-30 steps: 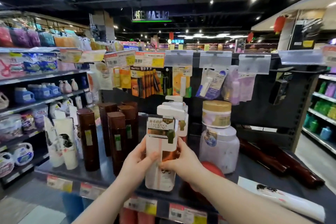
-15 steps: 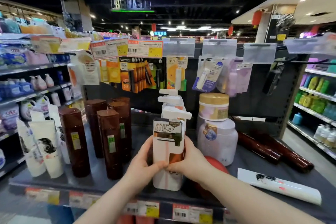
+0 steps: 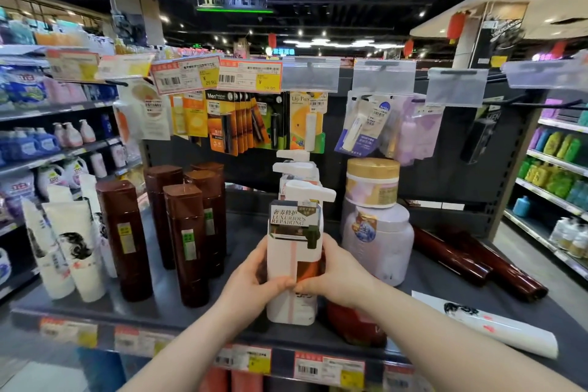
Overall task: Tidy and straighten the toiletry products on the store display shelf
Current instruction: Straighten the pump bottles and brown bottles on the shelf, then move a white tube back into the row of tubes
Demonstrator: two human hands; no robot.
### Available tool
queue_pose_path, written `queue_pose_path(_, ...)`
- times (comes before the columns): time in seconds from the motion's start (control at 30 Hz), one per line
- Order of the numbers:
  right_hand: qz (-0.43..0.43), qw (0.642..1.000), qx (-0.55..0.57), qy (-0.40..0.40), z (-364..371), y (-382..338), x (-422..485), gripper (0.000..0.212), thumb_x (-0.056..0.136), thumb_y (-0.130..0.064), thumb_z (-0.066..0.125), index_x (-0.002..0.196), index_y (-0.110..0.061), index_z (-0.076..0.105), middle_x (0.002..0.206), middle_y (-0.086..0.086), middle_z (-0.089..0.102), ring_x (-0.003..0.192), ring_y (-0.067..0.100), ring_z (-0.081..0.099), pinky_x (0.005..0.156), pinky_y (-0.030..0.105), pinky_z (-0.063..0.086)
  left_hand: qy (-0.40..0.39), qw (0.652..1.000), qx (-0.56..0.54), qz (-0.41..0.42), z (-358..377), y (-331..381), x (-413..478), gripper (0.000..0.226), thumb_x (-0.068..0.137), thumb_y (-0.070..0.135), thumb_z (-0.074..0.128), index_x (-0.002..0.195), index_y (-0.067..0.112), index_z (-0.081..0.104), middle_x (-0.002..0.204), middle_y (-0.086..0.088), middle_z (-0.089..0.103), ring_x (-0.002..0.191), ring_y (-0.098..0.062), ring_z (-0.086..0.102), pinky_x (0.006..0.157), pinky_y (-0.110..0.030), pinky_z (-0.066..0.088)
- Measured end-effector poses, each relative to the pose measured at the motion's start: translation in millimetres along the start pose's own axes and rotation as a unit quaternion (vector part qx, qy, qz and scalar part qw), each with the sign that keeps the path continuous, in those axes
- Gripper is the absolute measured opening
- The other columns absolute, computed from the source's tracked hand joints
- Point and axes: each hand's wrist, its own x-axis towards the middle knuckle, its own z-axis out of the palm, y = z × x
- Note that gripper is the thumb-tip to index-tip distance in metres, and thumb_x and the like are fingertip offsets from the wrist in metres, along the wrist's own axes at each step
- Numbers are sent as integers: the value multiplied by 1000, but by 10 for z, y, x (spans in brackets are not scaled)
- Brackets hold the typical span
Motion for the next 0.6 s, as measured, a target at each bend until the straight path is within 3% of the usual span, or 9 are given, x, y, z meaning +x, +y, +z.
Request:
queue_pose_path(0.17,0,1000,-8,-5,-20,26,-7,84,67,-29,80,135,-31,30,130,-9,50,120,10,47,95,30,43,3,1000,-8,-23,48,22,-13,67,74,22,74,127,46,40,115,21,60,105,6,57,71,-9,49)
queue_pose_path(0.23,6,1000,-4,-3,-40,42,-33,87,67,-30,80,137,-30,29,133,-7,50,123,13,47,99,33,42,17,999,-24,-27,88,80,-31,71,72,17,76,130,38,41,119,13,61,111,-5,58,82,-19,52)
queue_pose_path(0.3,9,1000,-12,12,-119,80,-74,85,68,-33,78,138,-29,30,134,-7,50,122,13,47,97,29,41,96,995,-11,-21,141,169,-78,73,71,15,79,133,27,43,123,3,60,112,-12,58,94,-34,48)
queue_pose_path(0.33,9,999,-27,23,-189,109,-106,80,70,-35,76,137,-28,33,131,-7,51,119,12,49,95,28,42,163,986,24,-12,172,228,-113,68,72,15,78,132,24,45,122,1,59,108,-10,58,93,-33,48)
queue_pose_path(0.43,-5,996,-57,62,-518,260,-264,44,76,-34,71,116,-24,58,103,-9,61,96,6,56,87,24,48,315,938,109,99,342,483,-259,43,79,15,69,114,33,51,105,0,58,86,2,56,70,-9,45)
queue_pose_path(0.5,-11,993,-76,92,-803,406,-402,18,78,-27,70,95,-24,67,88,-10,63,85,6,59,80,21,48,298,939,83,153,551,702,-340,30,81,13,68,99,35,56,91,3,60,76,-1,56,63,-6,44)
queue_pose_path(0.6,16,982,-160,96,-1252,660,-604,3,79,-25,68,81,-25,69,84,-10,66,82,7,60,74,20,45,180,973,24,140,970,909,-358,24,81,7,66,85,30,63,82,-1,65,72,-6,60,66,-15,48)
